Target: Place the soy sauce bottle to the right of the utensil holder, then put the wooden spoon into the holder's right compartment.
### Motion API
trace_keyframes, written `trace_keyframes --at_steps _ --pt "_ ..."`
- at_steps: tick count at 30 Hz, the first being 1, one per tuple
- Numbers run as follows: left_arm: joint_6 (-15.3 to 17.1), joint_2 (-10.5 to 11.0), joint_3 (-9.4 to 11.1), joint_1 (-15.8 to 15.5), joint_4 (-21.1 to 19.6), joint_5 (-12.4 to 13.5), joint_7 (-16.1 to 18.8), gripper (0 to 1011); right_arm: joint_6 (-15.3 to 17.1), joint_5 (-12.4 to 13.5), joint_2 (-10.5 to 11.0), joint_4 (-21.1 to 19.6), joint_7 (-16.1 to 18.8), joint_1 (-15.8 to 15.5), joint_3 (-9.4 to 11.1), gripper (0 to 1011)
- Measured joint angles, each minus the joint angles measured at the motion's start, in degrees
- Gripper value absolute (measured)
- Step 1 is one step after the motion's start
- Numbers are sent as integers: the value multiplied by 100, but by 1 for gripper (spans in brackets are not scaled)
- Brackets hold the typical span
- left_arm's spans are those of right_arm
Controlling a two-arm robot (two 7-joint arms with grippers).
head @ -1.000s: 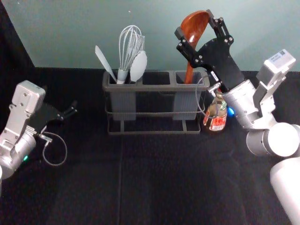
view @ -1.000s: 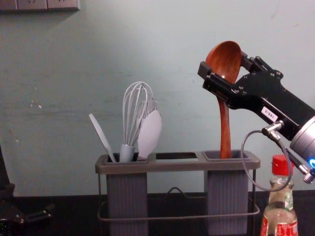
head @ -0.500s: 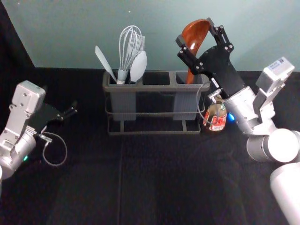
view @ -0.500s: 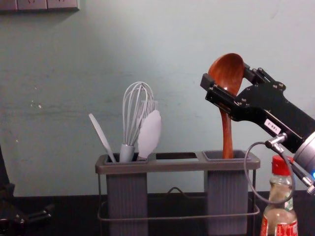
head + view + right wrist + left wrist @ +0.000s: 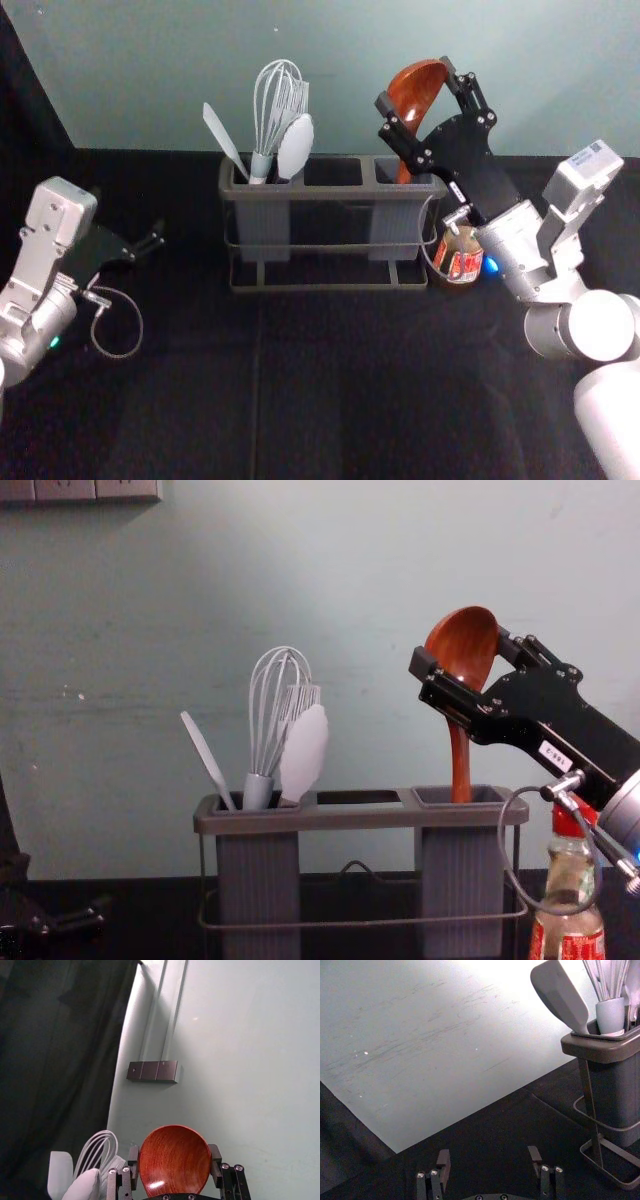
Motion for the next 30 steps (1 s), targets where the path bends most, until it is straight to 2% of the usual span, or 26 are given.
trace_keyframes --at_steps 30 --pt "0 0 0 0 0 0 0 1011 16 -40 -14 12 -55 -167 61 854"
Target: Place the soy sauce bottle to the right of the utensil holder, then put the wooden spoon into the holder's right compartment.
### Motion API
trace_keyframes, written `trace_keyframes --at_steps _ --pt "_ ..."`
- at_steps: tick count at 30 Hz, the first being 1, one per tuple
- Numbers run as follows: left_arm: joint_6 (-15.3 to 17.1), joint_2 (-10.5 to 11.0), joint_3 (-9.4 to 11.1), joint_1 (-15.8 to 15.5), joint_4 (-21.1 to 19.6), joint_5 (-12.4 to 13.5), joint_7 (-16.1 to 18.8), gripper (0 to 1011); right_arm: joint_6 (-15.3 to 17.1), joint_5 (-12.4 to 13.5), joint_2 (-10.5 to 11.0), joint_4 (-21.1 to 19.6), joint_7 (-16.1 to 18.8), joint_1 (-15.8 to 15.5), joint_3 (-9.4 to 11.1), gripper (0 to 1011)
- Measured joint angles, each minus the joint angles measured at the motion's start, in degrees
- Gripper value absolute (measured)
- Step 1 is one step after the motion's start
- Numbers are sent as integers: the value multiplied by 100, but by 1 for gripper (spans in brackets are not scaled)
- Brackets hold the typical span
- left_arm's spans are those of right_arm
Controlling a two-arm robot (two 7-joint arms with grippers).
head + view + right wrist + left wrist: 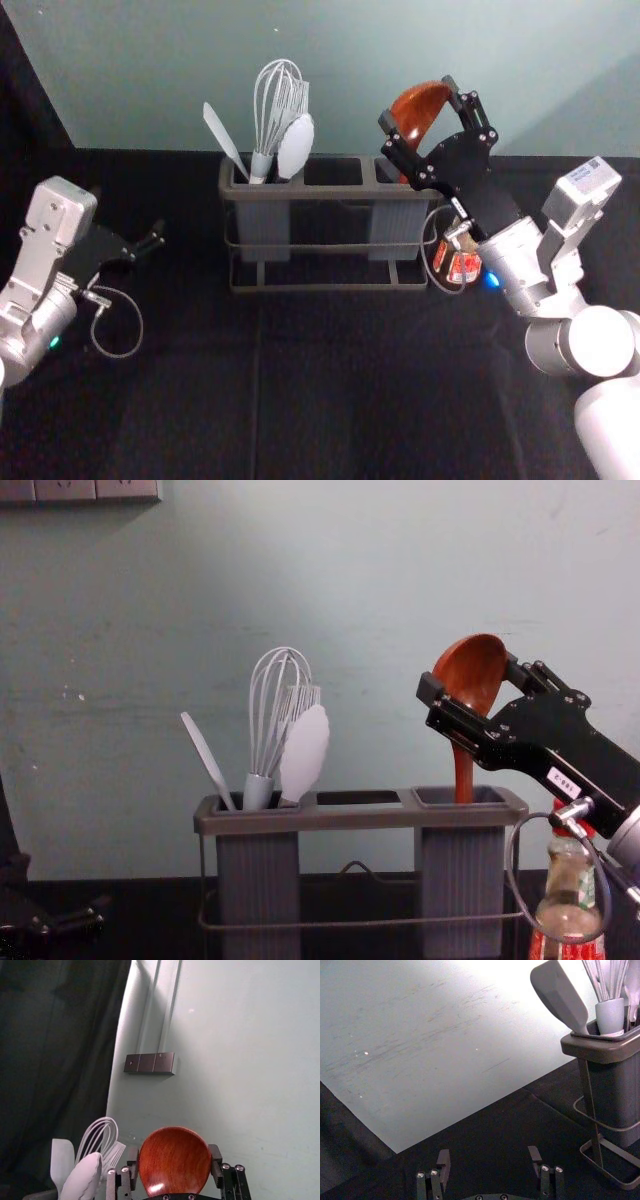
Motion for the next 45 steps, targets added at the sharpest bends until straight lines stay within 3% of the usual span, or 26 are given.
trace_keyframes --at_steps 6,23,30,38,45 --pt "0 0 0 0 0 0 0 1011 -1 -4 -20 -30 -17 -9 17 1002" --pt "0 0 0 0 0 0 0 1011 77 36 96 -604 -80 -121 185 1002" --pt "0 0 0 0 0 0 0 1011 455 -24 282 -933 -198 -160 309 1002" --pt "0 0 0 0 0 0 0 1011 1009 -292 528 -1329 -510 -235 483 1002" --pt "0 0 0 0 0 0 0 1011 1297 -443 695 -1596 -750 -326 676 1002"
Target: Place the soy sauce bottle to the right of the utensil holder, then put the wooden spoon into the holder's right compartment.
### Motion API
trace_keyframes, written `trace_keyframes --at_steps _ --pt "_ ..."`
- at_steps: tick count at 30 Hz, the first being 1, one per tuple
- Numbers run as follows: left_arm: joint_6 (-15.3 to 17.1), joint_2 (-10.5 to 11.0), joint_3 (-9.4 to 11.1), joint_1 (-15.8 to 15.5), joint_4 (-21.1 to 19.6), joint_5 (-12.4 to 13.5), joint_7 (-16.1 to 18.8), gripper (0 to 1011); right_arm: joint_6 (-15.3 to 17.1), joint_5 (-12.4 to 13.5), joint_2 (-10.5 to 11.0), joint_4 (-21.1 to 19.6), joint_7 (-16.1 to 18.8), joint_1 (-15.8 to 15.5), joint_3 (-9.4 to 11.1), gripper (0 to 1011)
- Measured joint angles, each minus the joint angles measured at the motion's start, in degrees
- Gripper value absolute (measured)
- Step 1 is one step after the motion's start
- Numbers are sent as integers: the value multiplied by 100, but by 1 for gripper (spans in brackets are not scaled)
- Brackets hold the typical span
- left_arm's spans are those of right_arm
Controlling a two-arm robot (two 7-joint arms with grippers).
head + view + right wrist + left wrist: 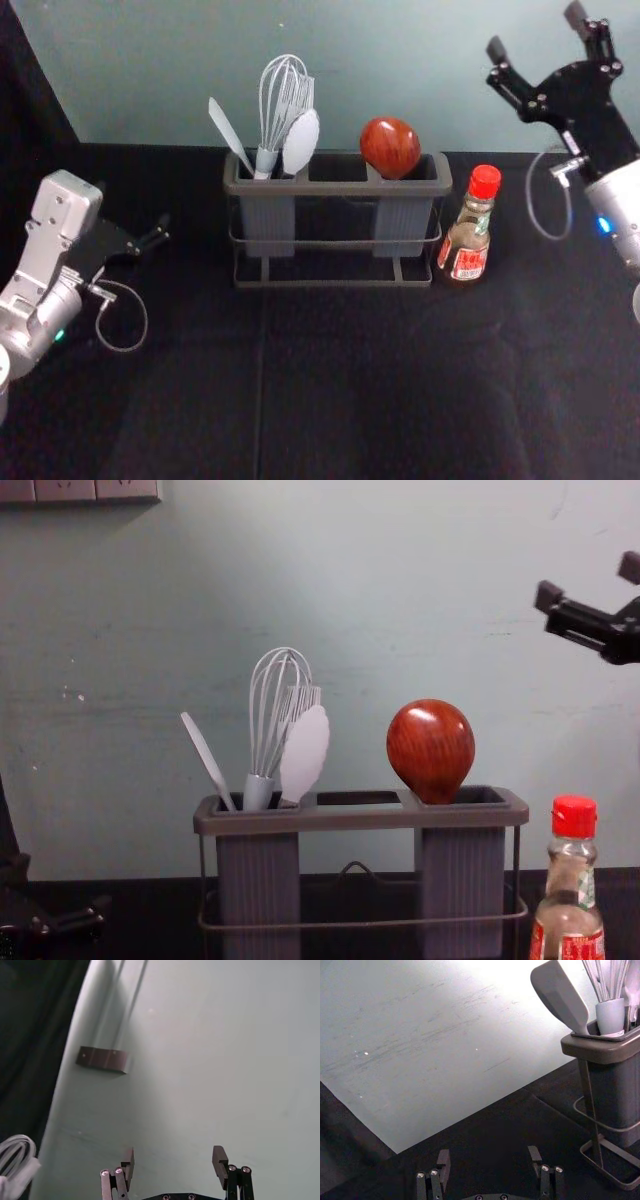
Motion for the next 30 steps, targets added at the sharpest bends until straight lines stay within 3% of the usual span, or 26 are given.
trace_keyframes --at_steps 5,17,20,30 --pt "0 0 0 0 0 0 0 1011 168 -66 107 -112 -98 -80 119 1003" --pt "0 0 0 0 0 0 0 1011 1453 -298 509 -483 -281 -247 311 1002" --pt "0 0 0 0 0 0 0 1011 1604 -313 569 -399 -307 -284 337 1002" --pt "0 0 0 0 0 0 0 1011 1579 -338 577 -27 -443 -413 431 1002"
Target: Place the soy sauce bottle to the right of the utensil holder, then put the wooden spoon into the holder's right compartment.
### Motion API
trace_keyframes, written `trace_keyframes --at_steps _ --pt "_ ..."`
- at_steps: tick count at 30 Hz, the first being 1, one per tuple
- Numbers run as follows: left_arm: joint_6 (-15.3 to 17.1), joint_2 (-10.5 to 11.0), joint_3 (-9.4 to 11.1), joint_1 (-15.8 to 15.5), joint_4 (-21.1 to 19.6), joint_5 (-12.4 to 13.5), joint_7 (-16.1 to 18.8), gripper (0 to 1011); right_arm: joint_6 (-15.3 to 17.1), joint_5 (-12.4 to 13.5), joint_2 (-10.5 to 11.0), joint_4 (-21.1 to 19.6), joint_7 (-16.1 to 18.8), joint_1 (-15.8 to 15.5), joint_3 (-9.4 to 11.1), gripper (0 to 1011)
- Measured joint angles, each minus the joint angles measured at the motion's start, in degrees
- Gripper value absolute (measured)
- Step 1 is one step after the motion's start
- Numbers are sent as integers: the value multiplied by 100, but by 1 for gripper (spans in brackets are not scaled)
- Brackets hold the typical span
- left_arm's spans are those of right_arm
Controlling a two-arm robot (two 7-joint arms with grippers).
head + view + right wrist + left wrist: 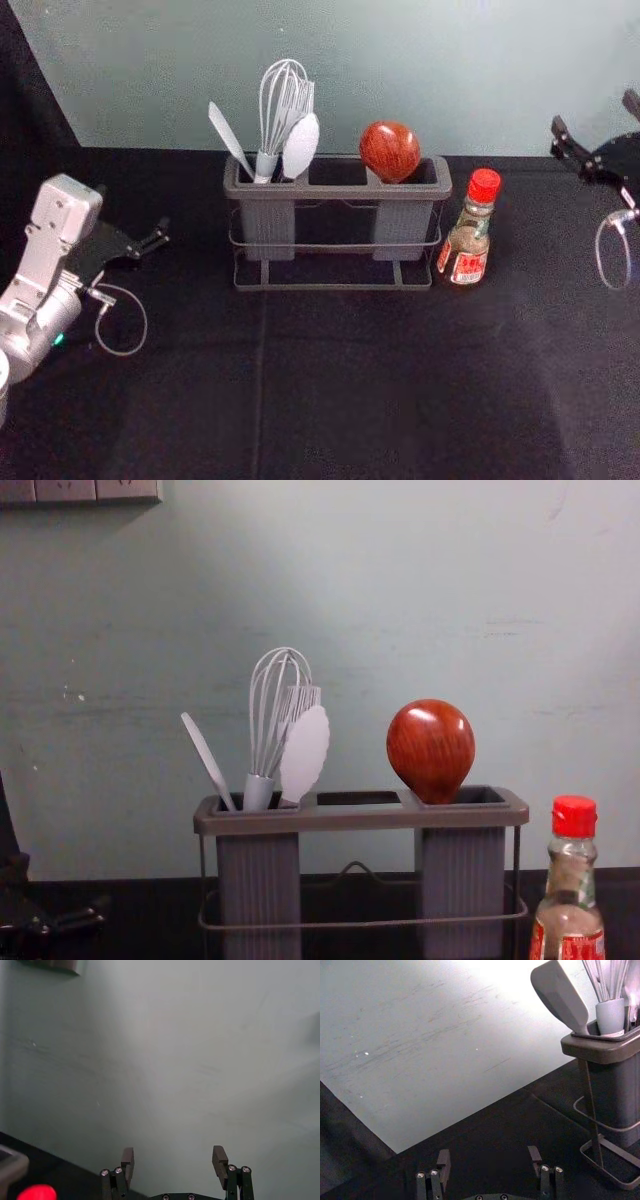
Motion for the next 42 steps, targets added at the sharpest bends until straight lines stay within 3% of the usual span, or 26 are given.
trace_keyframes --at_steps 9,21,42 --pt "0 0 0 0 0 0 0 1011 10 -65 -58 261 -80 -116 37 1002" --pt "0 0 0 0 0 0 0 1011 145 -96 -140 491 -66 -189 -61 1002" --pt "0 0 0 0 0 0 0 1011 118 -69 -159 537 -66 -202 -55 1002"
